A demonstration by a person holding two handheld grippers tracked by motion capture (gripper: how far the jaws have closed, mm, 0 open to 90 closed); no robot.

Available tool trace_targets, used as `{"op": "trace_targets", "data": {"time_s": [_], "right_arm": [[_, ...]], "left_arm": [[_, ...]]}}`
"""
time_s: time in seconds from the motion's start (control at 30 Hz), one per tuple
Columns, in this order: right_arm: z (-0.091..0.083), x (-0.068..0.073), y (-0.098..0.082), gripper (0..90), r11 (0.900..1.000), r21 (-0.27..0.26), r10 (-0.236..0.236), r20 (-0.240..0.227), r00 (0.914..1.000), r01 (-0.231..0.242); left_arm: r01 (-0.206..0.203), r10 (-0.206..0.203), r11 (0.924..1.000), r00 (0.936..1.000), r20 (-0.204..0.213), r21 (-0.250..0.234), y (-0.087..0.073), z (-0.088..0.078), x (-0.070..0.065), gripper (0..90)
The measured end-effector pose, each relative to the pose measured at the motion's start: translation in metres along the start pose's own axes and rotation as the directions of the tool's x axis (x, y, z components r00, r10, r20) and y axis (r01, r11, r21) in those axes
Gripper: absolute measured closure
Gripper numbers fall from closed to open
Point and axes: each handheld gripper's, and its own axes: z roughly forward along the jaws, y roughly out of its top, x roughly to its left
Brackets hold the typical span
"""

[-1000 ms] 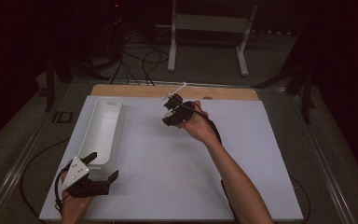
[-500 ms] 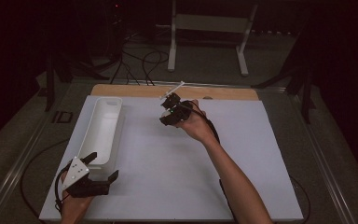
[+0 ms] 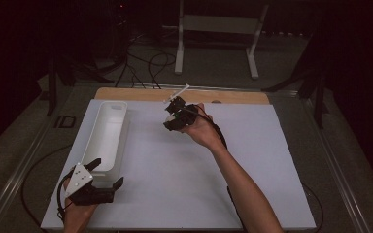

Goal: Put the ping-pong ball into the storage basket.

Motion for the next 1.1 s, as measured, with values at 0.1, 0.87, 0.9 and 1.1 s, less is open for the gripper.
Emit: {"op": "trace_targets", "data": {"time_s": [0.1, 0.87, 0.9, 1.1], "right_arm": [[-0.001, 0.003, 0.002, 50.2, 1.000, -0.003, -0.001, -0.005, 1.0000, 0.001], [-0.005, 0.013, 0.010, 50.3, 0.999, -0.029, -0.023, -0.020, 0.9995, 0.022], [-0.005, 0.013, 0.010, 50.3, 0.999, -0.030, -0.026, -0.021, 0.9994, 0.026], [-0.005, 0.016, 0.011, 50.3, 0.999, -0.037, -0.027, -0.024, 0.9993, 0.026]], "left_arm": [[-0.001, 0.001, 1.0000, 1.0000, 0.000, 0.002, 0.000, 0.000, 0.000, 0.9], [-0.002, 0.002, 1.0000, 1.0000, 0.000, 0.003, 0.000, 0.000, 0.000, 0.9], [-0.002, 0.002, 1.0000, 1.0000, 0.000, 0.003, 0.000, 0.000, 0.000, 0.9], [-0.002, 0.002, 1.0000, 1.0000, 0.000, 0.003, 0.000, 0.000, 0.000, 0.9]]}}
